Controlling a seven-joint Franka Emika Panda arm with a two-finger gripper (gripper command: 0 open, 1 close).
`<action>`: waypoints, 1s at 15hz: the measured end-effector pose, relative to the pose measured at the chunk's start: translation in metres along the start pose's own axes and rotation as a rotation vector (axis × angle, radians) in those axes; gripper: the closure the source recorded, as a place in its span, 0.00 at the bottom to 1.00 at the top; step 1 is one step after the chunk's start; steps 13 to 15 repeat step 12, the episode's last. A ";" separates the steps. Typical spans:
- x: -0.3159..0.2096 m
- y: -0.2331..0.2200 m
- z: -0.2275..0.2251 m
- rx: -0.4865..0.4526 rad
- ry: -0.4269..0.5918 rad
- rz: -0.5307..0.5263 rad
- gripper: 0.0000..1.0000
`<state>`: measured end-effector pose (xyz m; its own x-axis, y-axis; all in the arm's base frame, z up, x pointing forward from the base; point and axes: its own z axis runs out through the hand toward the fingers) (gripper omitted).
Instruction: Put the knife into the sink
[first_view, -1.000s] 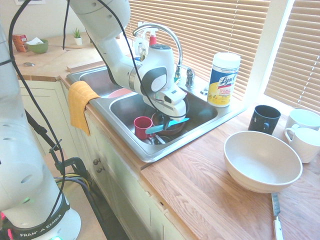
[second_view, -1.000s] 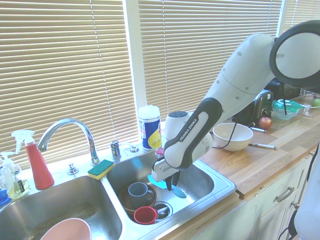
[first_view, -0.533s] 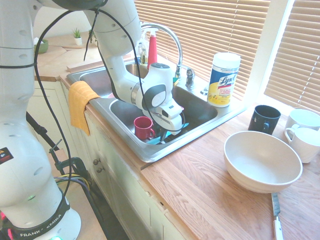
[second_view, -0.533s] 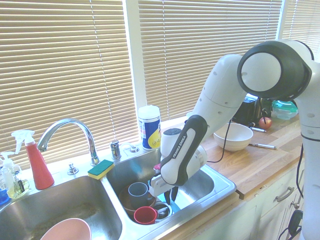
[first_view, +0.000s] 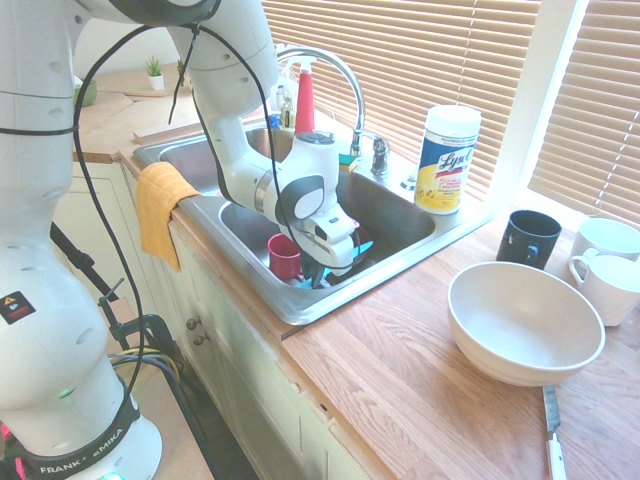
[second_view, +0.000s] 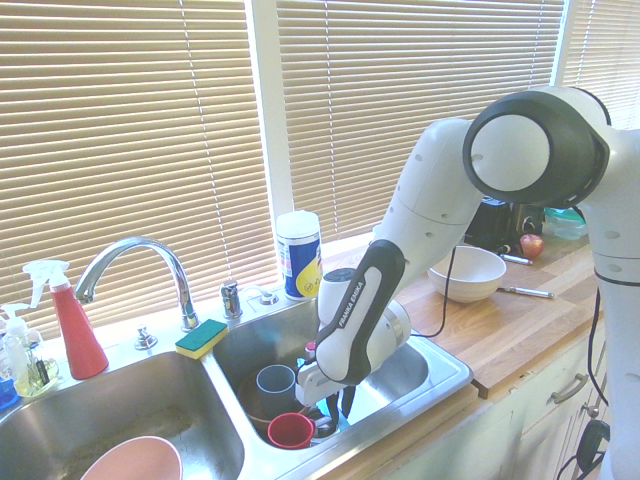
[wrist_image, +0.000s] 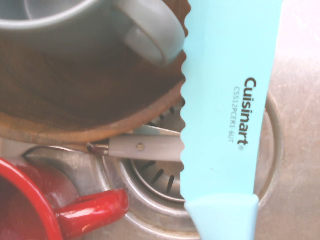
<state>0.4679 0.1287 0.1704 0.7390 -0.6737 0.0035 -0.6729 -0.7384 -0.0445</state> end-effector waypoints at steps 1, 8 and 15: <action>0.000 0.000 0.000 -0.001 0.000 -0.001 0.00; -0.003 -0.002 -0.002 0.001 0.007 -0.013 0.00; 0.004 -0.013 -0.060 0.048 0.060 -0.034 0.00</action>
